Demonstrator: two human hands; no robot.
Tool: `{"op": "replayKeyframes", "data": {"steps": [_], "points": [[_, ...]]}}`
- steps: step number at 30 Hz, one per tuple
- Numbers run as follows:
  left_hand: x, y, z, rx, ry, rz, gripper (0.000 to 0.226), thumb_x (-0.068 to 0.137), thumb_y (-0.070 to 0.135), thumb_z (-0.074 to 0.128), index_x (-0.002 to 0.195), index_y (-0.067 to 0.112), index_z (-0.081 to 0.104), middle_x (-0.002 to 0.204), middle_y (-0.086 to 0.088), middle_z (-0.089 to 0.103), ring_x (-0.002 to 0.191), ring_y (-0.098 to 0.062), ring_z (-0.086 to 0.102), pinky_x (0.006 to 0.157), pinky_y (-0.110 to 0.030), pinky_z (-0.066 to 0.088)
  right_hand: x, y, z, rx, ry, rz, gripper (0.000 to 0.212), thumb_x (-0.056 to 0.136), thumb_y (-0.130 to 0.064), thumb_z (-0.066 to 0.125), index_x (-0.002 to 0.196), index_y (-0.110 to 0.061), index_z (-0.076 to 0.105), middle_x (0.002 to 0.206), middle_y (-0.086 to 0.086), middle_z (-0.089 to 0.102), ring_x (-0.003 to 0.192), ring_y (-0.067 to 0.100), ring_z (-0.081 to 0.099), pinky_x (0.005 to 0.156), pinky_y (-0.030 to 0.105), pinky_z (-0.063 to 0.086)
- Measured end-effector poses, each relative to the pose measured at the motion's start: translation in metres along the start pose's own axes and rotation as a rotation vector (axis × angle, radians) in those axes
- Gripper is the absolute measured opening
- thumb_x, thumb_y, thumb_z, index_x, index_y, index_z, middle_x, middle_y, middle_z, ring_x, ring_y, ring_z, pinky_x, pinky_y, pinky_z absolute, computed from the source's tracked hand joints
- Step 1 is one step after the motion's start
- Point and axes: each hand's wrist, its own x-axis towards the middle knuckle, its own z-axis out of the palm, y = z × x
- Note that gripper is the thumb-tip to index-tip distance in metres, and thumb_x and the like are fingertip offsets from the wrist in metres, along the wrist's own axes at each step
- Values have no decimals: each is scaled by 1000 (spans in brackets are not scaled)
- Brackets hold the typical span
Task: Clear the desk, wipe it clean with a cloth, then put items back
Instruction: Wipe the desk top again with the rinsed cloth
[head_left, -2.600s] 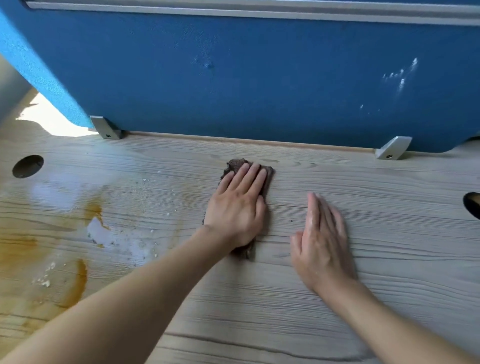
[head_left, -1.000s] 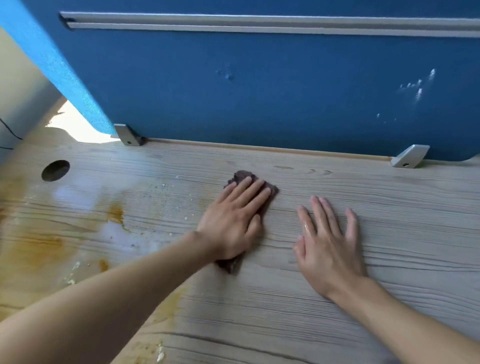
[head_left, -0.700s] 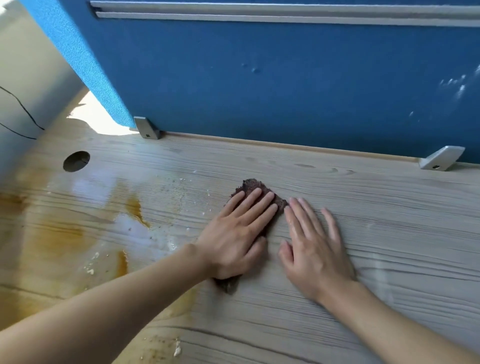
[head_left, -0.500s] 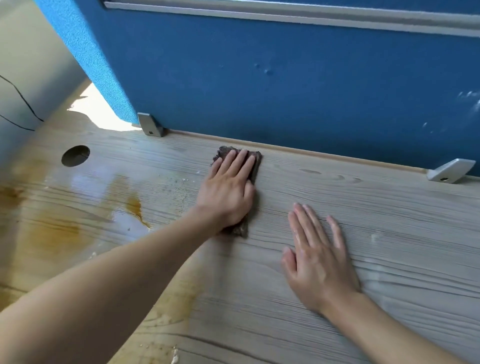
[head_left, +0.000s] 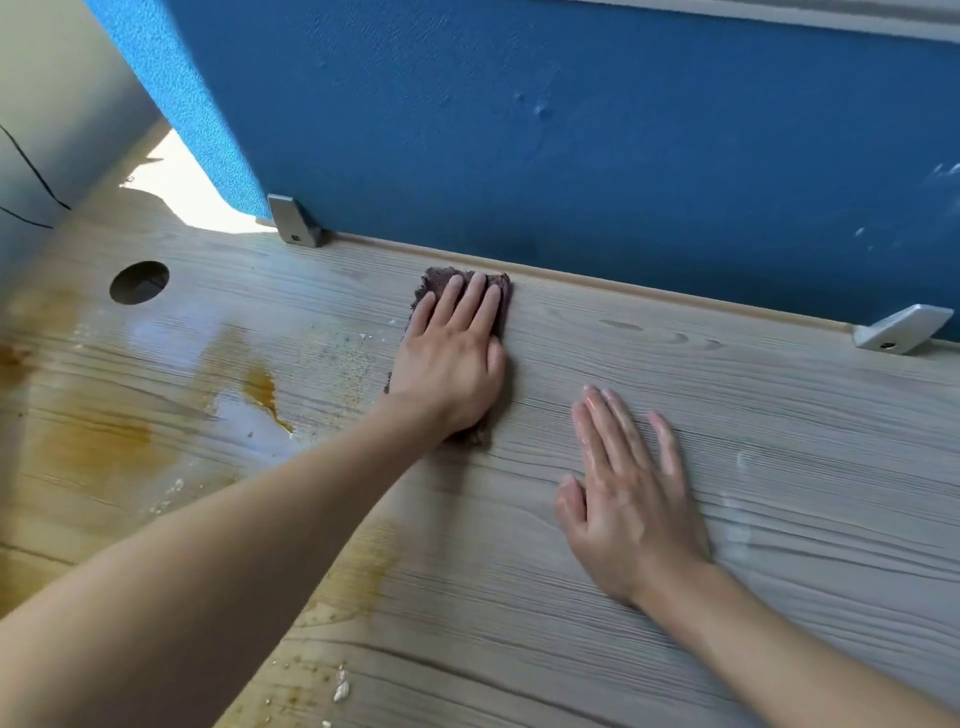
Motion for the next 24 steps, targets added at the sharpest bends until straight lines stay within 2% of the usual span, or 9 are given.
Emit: {"op": "replayKeyframes", "data": {"steps": [3,6,7,9,12,16,19,21,24], "points": [[-46,7,2,6,8,237,70,93,42,16,159,18,20,166,0,13,154,-18,6,125,-41,6,1,2,0,47,0,-7,70,90,-40,32,150,-4,38,161,9,29,150,19,24,119,53,19],[-80,-3,0,-8,-114,535,65,96,40,24,158,21,22,165,2,13,154,-16,5,125,-37,4,3,8,-1,271,68,17,61,90,-32,32,143,-8,52,157,3,39,147,13,29,121,47,17],[-71,-8,-2,-8,-115,523,65,95,40,23,158,23,22,165,3,13,154,-15,5,125,-35,3,4,11,-1,350,88,35,59,90,-28,30,140,-10,55,155,1,41,147,11,31,122,44,16],[-41,-13,-4,-8,-66,286,68,93,41,17,159,25,17,166,3,12,154,-14,3,125,-34,0,4,15,-1,400,95,27,60,90,-25,27,140,-11,56,155,0,42,147,10,30,123,40,13],[-21,-9,0,10,-42,38,69,93,41,14,160,24,10,167,3,5,154,-14,-2,125,-37,-1,2,14,-1,306,65,-19,62,90,-27,24,144,-10,51,157,3,38,149,15,27,123,46,14],[-89,6,4,22,8,305,66,96,39,24,158,18,22,165,-1,16,154,-19,8,125,-41,9,1,8,-2,172,49,-27,62,91,-35,33,144,-8,50,157,8,37,148,20,29,120,53,20],[-110,1,3,-20,-69,484,63,97,38,29,157,19,27,165,0,18,153,-17,10,125,-39,8,1,7,-2,103,-4,-43,67,91,-41,31,148,-8,43,161,8,30,150,20,23,121,52,16],[-85,-6,2,-14,-41,390,65,93,39,26,156,22,30,164,1,22,153,-17,13,124,-37,9,1,7,-2,75,-17,-46,68,92,-42,29,150,-8,39,162,8,27,152,20,19,121,52,13],[-37,-11,-1,-14,2,62,73,88,44,15,158,23,23,165,0,18,153,-18,10,125,-38,5,0,5,-3,50,-38,-43,69,94,-43,27,153,-9,34,164,7,21,153,19,14,122,50,9]]}}
